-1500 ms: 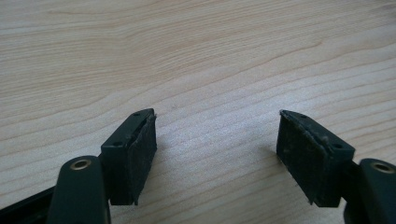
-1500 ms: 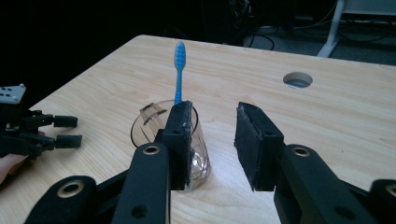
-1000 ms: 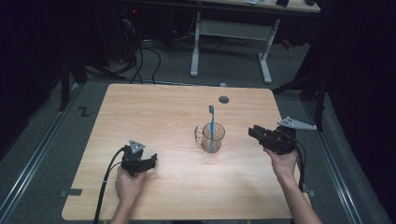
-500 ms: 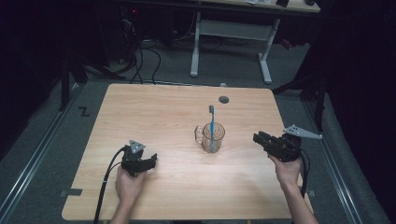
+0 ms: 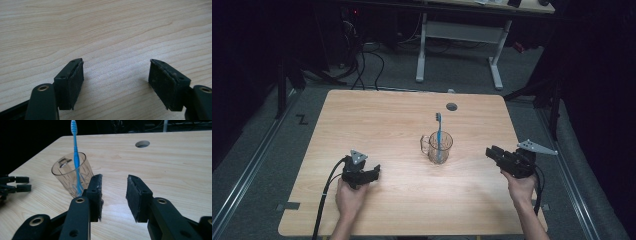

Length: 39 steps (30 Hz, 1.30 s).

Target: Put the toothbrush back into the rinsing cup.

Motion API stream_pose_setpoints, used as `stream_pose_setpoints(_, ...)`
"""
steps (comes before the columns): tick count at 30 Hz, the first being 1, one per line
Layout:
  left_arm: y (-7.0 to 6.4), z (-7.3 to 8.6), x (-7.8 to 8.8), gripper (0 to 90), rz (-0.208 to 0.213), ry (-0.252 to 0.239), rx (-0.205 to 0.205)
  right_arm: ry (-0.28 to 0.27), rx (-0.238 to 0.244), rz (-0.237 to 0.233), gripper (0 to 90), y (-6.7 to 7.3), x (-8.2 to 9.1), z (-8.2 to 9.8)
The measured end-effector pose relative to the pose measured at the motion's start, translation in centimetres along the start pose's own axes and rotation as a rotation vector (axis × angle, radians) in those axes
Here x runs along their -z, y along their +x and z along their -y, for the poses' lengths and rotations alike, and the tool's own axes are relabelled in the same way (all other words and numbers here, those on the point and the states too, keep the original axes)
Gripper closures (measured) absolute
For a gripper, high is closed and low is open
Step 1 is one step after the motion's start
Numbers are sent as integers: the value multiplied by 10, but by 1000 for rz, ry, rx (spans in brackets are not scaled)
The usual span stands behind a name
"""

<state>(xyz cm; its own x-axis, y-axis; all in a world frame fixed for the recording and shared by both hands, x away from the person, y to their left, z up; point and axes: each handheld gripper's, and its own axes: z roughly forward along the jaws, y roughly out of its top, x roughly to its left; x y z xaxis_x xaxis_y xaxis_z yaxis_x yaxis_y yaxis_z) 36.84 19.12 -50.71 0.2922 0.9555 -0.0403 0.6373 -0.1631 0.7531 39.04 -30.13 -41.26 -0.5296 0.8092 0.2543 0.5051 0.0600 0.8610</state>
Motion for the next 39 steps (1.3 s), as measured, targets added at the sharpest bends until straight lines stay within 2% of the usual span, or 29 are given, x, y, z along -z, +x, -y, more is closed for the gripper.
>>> stream_pose_setpoints(14, 0, 0, 0, 291, 0, 0, 0, 27, -20, 49, 645, -10, -5, 17)
stream_pose_setpoints(23, 0, 0, 0, 291, -1, 0, 0, 41, -26, 61, 644, -13, -11, 22)
stream_pose_setpoints(39, 0, 0, 0, 291, -2, 1, -1, 83, -13, 119, 629, -19, -27, 34)
